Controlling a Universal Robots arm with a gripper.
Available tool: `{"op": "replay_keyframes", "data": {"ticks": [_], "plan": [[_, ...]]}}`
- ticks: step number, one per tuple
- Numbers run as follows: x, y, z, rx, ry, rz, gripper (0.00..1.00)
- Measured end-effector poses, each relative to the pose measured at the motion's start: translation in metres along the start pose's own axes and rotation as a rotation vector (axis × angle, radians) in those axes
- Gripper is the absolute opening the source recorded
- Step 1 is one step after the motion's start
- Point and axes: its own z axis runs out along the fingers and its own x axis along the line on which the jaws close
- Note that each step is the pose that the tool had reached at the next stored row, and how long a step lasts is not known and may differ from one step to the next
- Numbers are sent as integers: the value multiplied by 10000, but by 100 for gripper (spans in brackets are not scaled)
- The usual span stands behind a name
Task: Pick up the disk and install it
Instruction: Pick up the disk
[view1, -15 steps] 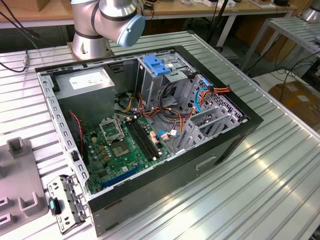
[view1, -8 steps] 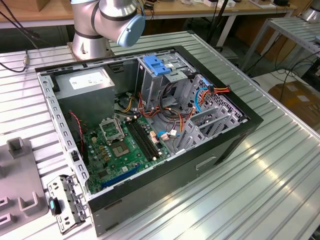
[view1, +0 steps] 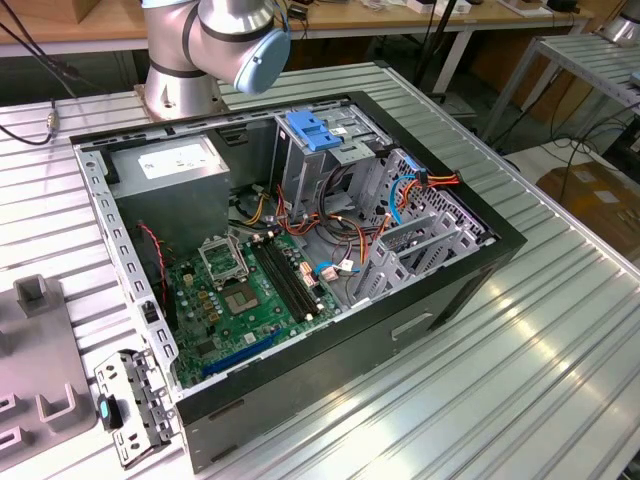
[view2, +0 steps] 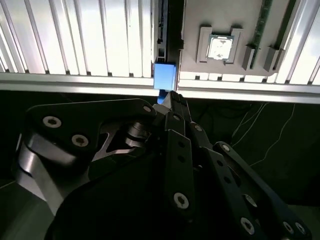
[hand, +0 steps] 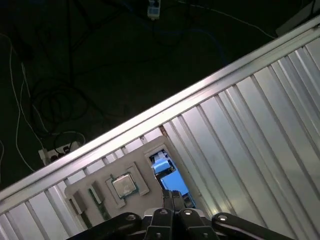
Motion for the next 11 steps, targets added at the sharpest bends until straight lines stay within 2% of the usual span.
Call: {"op": "replay_keyframes", "data": {"ticks": [11], "plan": [[-4,2,0,28,183,-1834,11]]}}
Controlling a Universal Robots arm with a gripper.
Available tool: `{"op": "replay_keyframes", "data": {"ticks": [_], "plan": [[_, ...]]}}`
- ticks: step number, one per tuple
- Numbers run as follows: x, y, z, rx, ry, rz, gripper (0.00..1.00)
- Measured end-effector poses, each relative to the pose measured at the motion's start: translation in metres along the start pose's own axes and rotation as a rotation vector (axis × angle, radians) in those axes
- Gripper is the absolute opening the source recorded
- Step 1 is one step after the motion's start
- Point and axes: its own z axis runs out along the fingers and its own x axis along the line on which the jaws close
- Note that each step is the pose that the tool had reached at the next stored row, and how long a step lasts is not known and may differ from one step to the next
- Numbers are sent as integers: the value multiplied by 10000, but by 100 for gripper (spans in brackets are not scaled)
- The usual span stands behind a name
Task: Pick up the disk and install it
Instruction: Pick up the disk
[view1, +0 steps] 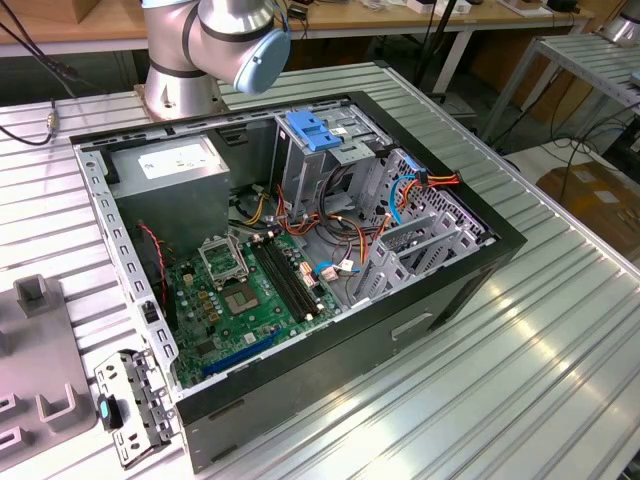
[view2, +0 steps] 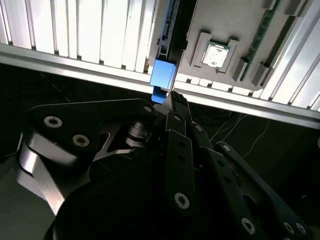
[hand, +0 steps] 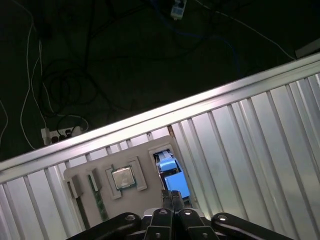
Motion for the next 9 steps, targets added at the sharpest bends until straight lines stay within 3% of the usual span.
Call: {"op": "replay_keyframes", "data": {"ticks": [9], "plan": [[0,0,0,-1,3,-81,11]]}}
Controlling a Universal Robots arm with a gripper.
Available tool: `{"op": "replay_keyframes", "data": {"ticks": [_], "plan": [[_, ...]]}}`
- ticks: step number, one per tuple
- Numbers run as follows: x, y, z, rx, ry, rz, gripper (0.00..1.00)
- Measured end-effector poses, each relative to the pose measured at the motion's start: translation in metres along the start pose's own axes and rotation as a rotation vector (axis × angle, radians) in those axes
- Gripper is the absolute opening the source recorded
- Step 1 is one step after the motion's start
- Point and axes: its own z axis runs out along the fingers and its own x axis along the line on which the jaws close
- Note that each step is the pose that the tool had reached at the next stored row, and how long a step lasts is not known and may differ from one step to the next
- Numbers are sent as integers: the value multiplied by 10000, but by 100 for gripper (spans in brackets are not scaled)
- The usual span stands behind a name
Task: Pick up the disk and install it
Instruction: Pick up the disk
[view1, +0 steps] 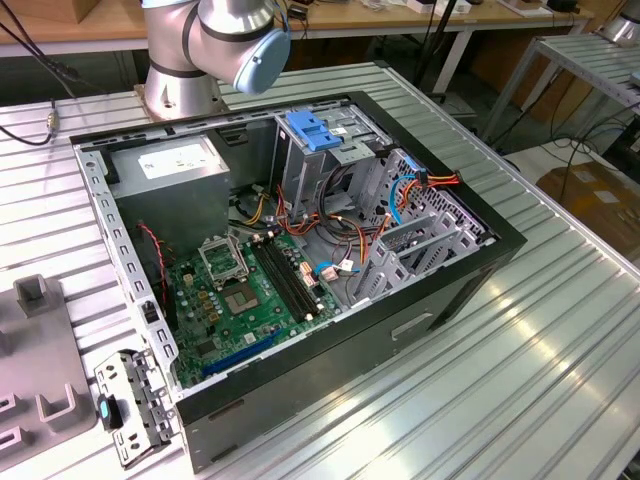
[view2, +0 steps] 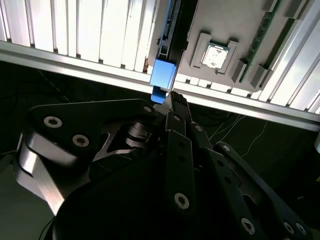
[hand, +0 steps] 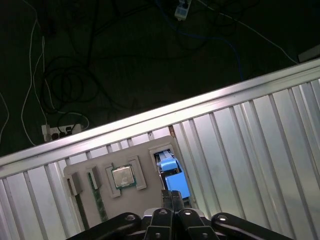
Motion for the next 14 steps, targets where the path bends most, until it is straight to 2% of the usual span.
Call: {"op": "replay_keyframes", "data": {"ticks": [7,9,12,14], "plan": [[0,-1,3,1,4,-100,11],[0,-1,25,11,22,-635,11],[-2,-4,65,42,33,-1199,11],[-8,-10,94,57,45,-1403,11]]}}
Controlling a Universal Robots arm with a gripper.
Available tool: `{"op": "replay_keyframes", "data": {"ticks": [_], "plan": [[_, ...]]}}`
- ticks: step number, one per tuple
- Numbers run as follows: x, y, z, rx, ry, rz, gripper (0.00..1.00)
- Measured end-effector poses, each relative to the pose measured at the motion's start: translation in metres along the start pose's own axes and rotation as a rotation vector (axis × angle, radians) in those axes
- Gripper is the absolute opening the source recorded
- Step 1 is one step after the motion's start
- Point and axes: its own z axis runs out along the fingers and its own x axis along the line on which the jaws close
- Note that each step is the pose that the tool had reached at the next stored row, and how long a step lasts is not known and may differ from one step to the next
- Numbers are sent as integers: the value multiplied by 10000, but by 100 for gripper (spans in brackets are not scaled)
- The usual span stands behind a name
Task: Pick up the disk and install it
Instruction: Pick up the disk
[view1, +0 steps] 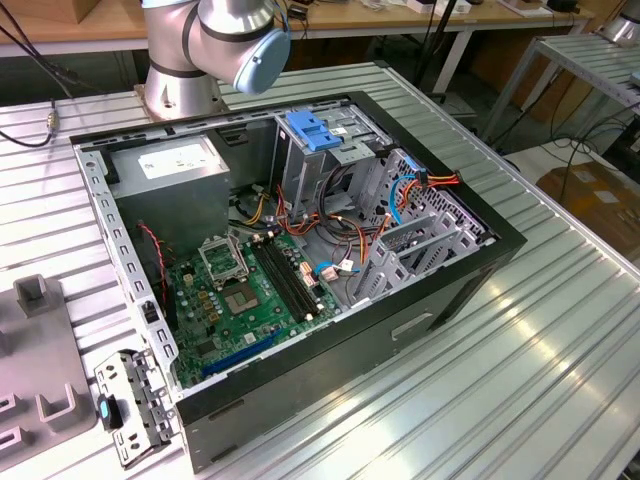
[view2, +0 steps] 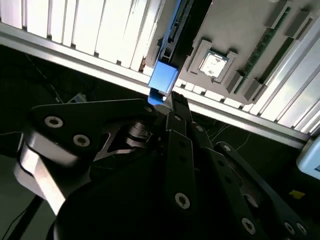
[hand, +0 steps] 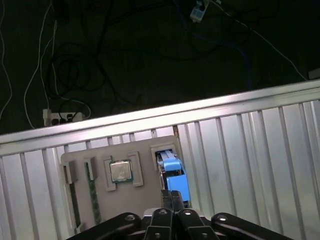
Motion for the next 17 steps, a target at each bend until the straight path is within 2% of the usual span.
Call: {"op": "replay_keyframes", "data": {"ticks": [3,4,5,6,7,11,17], "plan": [[-4,-5,41,36,17,-396,29],[-4,-5,47,65,17,-523,36],[-4,-6,57,132,13,-800,42],[-5,-6,77,161,13,-1032,48],[-5,-7,107,167,15,-1089,54],[-19,-6,195,170,16,-1167,54],[-48,-4,297,228,13,-1226,54]]}}
